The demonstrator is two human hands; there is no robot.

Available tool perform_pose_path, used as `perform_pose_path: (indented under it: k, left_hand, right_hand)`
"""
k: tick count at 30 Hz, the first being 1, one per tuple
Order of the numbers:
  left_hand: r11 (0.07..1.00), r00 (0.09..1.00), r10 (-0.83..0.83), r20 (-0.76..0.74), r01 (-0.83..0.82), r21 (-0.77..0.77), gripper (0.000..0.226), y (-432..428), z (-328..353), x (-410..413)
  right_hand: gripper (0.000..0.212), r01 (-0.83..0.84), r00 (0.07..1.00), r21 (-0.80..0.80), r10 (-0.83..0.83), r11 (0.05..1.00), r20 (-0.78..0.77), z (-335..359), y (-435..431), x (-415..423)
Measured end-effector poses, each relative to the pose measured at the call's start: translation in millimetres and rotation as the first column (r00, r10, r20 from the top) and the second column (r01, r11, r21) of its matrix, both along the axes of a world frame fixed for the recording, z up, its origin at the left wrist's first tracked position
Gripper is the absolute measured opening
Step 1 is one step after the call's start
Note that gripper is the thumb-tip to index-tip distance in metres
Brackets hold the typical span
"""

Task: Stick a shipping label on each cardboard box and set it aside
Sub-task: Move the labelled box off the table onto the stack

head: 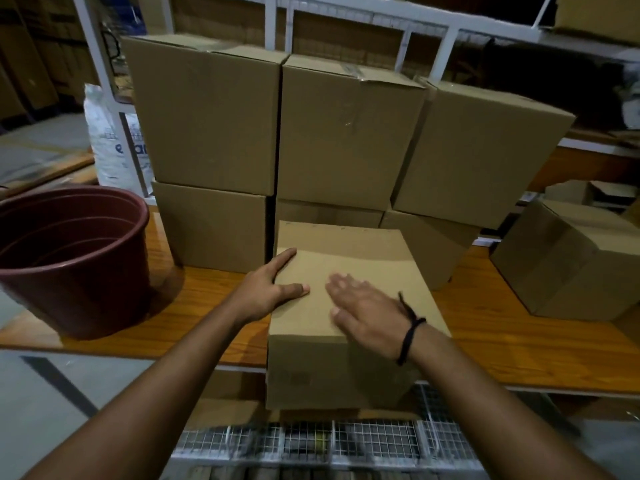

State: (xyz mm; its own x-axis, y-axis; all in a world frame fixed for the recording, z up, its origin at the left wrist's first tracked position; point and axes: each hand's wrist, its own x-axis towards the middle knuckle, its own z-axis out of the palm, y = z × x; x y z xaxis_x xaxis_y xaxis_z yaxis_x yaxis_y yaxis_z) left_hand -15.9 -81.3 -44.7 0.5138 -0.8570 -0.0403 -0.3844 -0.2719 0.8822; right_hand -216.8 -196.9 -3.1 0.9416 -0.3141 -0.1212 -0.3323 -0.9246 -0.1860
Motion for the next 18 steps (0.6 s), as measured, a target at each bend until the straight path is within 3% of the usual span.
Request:
perform_pose_path:
  k: [3,7,10,13,15,18]
  left_hand:
    - [1.0,0.999,-0.015,-0.031,0.015,0.003,0.086,0,0,0]
    - [0.999,0.998,-0.035,-0.051,0.034,-0.037,0.078,1,-1,-1]
    - [0.978,0.98,-0.077,-0.185,0.039,-0.203,0.087,13,0,-15]
    - [0.908,0.954,-0.069,-0.29,-0.061,-0.415,0.108,38,-15,-28]
    - [0.895,0.986,-0.106,-0.128,0.039,-0.443,0.108,52,-35,-41]
    - [0.939,0.988,-0.05,0.149,0.097,-0.331,0.088,59,-39,-61]
  right_hand:
    - [0.05,0.038,0.999,0.046,-0.04,0.998,0.032,2,-11,-27]
    - [0.075,0.24,0.971,-0.043,-0.24,0.97,0.002,6,-34,-64]
    - [0.108,0.235,0.972,-0.077,-0.236,0.969,-0.008,-3,-27,-71]
    - [0.116,0.229,0.973,-0.117,-0.225,0.966,0.042,-13,-28,-71]
    - [0.113,0.251,0.965,-0.123,-0.239,0.96,0.106,-19,-29,-74]
    - [0.106,0.254,0.949,-0.075,-0.234,0.964,0.21,-23,-26,-77]
